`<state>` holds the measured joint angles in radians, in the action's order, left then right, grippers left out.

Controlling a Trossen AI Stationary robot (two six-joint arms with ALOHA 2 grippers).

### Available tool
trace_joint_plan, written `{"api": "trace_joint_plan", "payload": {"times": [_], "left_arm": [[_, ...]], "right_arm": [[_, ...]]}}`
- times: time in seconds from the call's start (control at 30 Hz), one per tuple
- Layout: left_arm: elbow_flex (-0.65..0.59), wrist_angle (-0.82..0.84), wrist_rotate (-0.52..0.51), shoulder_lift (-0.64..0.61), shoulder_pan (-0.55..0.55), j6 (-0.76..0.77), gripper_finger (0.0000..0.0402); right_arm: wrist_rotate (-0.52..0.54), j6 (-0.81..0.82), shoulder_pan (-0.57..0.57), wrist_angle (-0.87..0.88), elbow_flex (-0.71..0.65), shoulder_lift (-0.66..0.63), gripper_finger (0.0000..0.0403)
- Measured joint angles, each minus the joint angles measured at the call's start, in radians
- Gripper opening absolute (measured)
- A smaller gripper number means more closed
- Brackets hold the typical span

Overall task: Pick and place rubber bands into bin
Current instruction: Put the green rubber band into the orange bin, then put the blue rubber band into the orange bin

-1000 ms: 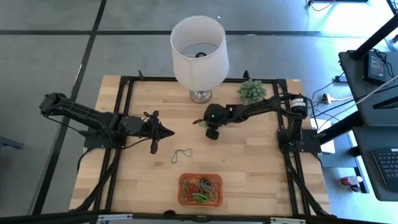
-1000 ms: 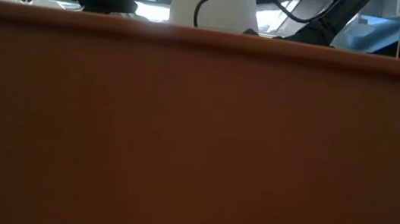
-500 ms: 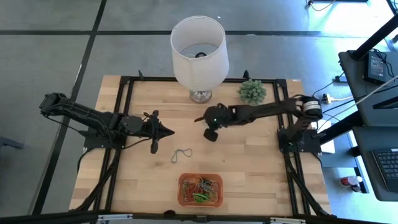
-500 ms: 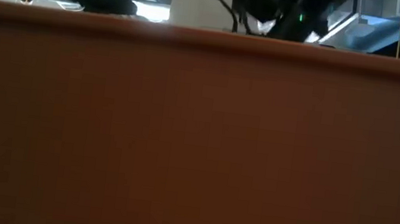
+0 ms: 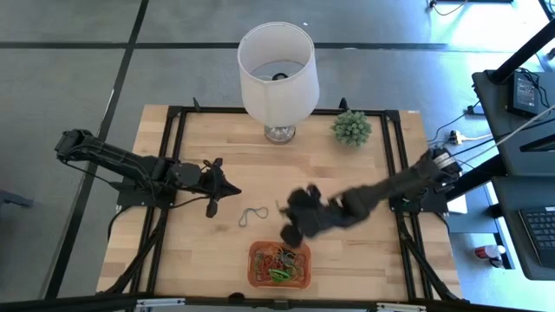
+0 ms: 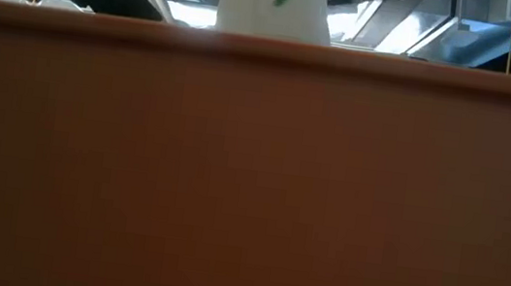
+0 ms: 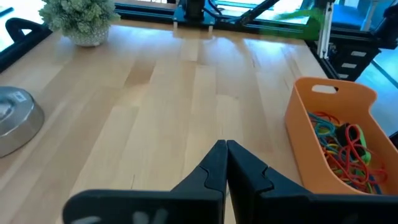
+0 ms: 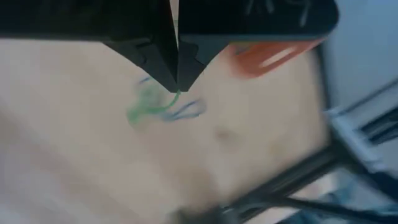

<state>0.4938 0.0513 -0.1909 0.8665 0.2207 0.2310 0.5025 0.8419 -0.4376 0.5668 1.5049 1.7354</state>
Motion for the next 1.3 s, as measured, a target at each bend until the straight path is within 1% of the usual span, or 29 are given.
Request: {"api": "trace_joint_plan", "payload": {"times": [0.1, 0.2, 0.3, 0.37, 0.5, 0.6, 0.77, 0.9, 1.03, 1.3], "left_arm": [[0.0, 0.002, 0.003, 0.0, 0.0, -0.001, 0.0002], [0.0, 0.0, 0.003, 0.0, 0.0, -0.001, 0.0002], [0.0, -0.001, 0.003, 0.0, 0.0, 0.0, 0.0005], [0.0, -0.001, 0.003, 0.0, 0.0, -0.001, 0.0005], [0.0, -0.002, 0.001, 0.0, 0.0, -0.015, 0.0002], [0.0, -0.003, 0.0, 0.0, 0.0, -0.017, 0.0002], [0.0, -0.003, -0.001, 0.0, 0.0, -0.016, 0.0005], [0.0, -0.003, 0.013, 0.0, 0.0, -0.008, 0.0002], [0.0, -0.002, 0.036, 0.0, 0.0, -0.005, 0.0002], [0.0, -0.003, 0.04, 0.0, 0.0, -0.006, 0.0007]], "right_arm": [[0.013, 0.127, -0.095, 0.004, 0.023, 0.03, 0.0], [0.014, 0.236, -0.176, 0.002, 0.045, 0.087, 0.0], [0.01, 0.333, -0.236, 0.006, 0.072, 0.162, 0.0], [-0.011, 0.399, -0.263, 0.008, 0.095, 0.211, 0.0], [-0.027, 0.507, -0.29, 0.104, 0.147, 0.307, 0.0], [-0.041, 0.554, -0.291, 0.184, 0.172, 0.36, 0.0], [-0.127, 0.612, -0.273, 0.224, 0.175, 0.404, 0.0005], [-0.154, 0.623, -0.258, 0.212, 0.175, 0.402, 0.0033], [-0.157, 0.62, -0.249, 0.221, 0.175, 0.375, 0.0073], [-0.157, 0.618, -0.245, 0.245, 0.175, 0.314, 0.0157]]}}
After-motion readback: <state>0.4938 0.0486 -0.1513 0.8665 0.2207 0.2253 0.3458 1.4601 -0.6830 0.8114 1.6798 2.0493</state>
